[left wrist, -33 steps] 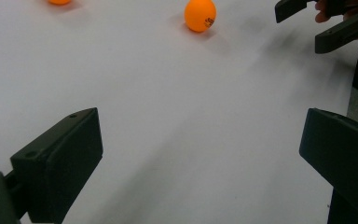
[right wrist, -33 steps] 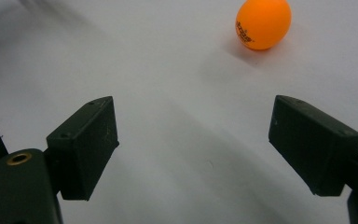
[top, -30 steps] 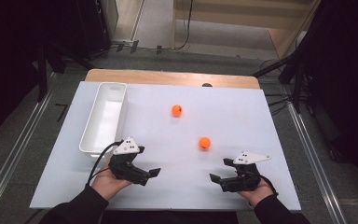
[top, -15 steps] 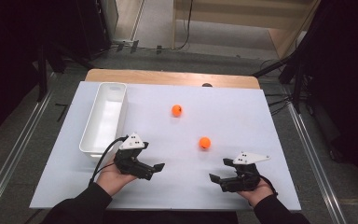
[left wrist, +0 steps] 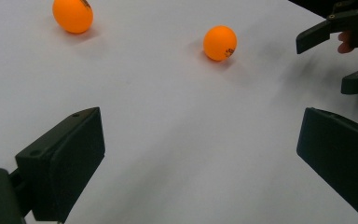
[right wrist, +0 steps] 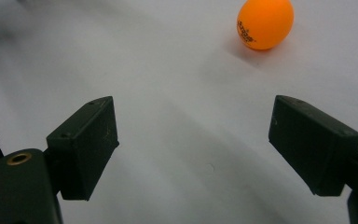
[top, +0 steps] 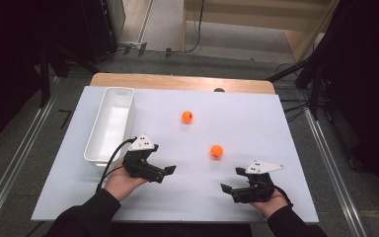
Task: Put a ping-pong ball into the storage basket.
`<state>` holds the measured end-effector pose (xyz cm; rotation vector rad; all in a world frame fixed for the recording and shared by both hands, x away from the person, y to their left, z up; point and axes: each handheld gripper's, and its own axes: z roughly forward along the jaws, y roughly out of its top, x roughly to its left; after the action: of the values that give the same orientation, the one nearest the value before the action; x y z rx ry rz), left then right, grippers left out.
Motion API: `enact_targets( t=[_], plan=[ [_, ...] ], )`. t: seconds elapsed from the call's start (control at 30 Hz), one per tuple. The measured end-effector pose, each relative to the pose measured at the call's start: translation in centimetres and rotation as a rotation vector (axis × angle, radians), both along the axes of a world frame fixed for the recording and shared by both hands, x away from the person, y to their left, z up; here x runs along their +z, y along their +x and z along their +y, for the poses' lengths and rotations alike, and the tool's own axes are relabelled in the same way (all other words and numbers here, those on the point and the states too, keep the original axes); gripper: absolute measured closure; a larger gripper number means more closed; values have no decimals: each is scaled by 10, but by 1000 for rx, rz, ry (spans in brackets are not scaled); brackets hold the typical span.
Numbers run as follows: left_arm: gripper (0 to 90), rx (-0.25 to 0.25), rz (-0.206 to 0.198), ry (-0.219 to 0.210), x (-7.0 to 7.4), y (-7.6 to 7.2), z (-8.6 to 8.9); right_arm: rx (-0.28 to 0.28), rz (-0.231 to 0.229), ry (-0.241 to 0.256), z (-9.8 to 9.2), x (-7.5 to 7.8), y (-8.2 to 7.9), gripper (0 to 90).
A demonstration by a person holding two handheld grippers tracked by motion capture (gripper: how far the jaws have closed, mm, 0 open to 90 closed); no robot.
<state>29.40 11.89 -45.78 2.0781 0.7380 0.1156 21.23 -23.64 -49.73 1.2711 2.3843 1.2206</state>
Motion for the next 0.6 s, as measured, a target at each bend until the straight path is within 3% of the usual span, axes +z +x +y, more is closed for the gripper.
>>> enact_targets(
  t=[0.33,0.6],
  plan=[
    [12,-11,-10,16,0,10,-10,-5,5,4,-1,0,0,142],
    [12,-15,-7,6,1,17,-19,-5,1,6,0,0,1,141]
  ],
)
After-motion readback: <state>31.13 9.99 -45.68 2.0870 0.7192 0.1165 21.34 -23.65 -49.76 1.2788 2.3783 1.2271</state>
